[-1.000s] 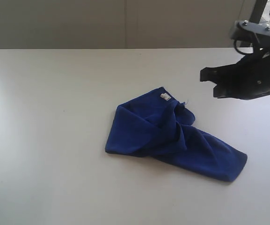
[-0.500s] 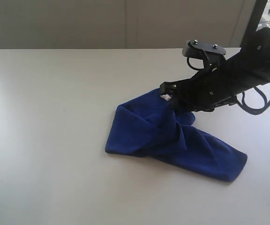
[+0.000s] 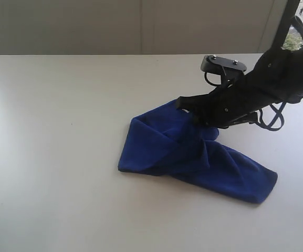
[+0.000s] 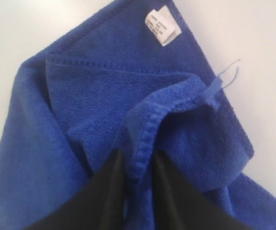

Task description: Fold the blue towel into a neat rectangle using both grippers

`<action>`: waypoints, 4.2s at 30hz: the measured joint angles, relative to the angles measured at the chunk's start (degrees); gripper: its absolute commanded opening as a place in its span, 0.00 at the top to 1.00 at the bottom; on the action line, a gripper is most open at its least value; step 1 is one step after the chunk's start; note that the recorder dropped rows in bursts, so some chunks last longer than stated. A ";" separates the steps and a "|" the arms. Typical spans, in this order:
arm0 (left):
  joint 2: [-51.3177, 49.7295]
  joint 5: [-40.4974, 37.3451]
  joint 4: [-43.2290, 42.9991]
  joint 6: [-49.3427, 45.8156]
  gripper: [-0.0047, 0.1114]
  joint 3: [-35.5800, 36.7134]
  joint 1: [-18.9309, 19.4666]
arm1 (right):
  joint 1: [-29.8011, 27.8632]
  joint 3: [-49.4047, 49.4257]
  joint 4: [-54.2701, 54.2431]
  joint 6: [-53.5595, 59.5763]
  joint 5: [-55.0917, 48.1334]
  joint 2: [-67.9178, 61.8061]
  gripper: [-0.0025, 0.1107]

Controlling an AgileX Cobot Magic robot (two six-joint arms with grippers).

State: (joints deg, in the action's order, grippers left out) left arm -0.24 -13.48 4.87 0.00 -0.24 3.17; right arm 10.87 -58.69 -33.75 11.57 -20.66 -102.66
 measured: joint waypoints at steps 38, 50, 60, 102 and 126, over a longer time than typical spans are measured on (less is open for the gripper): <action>0.00 0.00 0.00 0.00 0.96 0.00 0.00 | 0.00 -15.34 0.49 8.44 -22.46 18.83 0.98; 0.00 0.00 0.00 0.00 0.96 0.00 0.00 | 0.00 -37.53 0.54 6.94 -33.05 13.83 0.98; 0.00 0.00 0.00 0.00 0.96 0.00 0.00 | 0.00 -51.40 -1.13 4.47 -36.54 10.91 0.98; 0.00 0.00 0.00 0.00 0.96 0.00 0.00 | 0.68 -39.82 5.12 6.97 -49.36 5.87 0.98; 0.00 0.00 0.00 0.00 0.96 0.00 0.00 | 13.85 -12.77 3.27 10.60 -18.82 -3.41 0.70</action>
State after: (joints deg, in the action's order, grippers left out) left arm -0.24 -13.48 4.87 0.00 -0.24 3.17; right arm 24.72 -71.47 -30.48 22.17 -39.48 -106.07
